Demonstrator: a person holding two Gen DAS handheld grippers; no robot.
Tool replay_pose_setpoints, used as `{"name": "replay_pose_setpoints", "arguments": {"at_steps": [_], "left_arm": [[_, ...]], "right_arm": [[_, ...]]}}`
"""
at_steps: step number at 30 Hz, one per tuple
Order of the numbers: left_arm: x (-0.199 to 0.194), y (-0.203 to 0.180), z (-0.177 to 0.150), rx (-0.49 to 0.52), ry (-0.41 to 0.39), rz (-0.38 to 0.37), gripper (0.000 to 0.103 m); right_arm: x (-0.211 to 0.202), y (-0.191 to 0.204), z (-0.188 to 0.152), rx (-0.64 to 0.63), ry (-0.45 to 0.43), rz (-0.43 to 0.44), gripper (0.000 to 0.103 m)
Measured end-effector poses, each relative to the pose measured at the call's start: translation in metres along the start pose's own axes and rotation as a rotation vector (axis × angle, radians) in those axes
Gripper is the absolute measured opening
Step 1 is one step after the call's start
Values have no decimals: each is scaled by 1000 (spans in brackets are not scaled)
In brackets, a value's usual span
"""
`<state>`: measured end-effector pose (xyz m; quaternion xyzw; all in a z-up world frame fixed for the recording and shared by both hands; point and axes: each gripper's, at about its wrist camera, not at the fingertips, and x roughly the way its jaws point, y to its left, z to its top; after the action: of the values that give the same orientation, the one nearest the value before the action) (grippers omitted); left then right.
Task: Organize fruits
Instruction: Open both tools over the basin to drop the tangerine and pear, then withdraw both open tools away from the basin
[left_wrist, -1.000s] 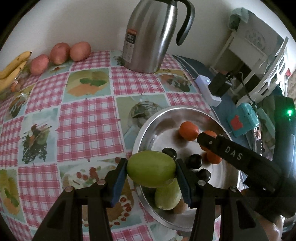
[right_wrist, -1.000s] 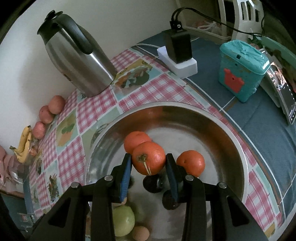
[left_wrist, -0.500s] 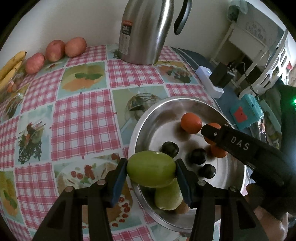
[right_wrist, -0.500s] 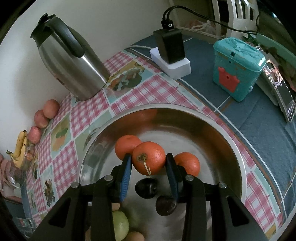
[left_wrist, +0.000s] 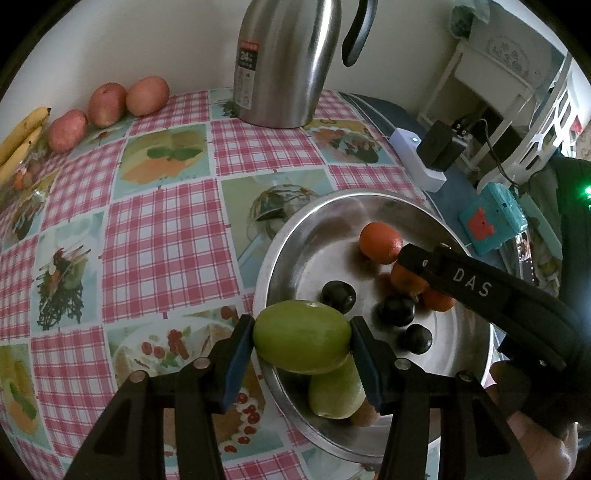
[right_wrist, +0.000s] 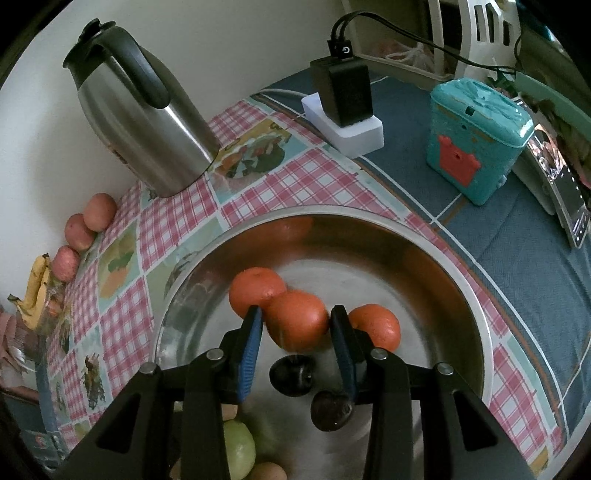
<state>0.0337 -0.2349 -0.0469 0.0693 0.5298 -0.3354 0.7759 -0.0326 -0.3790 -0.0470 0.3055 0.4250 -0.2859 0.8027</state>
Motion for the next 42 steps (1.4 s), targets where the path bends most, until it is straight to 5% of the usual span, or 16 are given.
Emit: {"name": "replay_pose_setpoints", "arguments": {"at_steps": [10, 14, 21, 25, 30, 36, 38, 42], "left_arm": [[-5, 2, 2, -12, 4, -16, 60], [-13, 5, 4, -21, -4, -3, 61], [-25, 22, 7, -86, -14, 9, 76], [-26, 40, 6, -144, -11, 57, 88], [-27, 63, 6, -216, -28, 105, 103], [-30, 89, 6, -262, -58, 179, 103], [-32, 95, 6, -255, -71, 210, 103], [-39, 100, 4, -235, -109, 266, 103]], "right_arm": [[-5, 2, 1, -11, -9, -6, 41], [-10, 6, 2, -28, -12, -10, 54], [-12, 16, -2, -67, 10, -13, 61], [-11, 19, -5, -78, 22, -10, 76], [-8, 22, -8, -94, 34, -19, 78], [-7, 30, -12, -132, 41, -27, 79], [-8, 33, -14, -148, 38, -23, 94], [-14, 42, -22, -187, 27, -13, 96]]}}
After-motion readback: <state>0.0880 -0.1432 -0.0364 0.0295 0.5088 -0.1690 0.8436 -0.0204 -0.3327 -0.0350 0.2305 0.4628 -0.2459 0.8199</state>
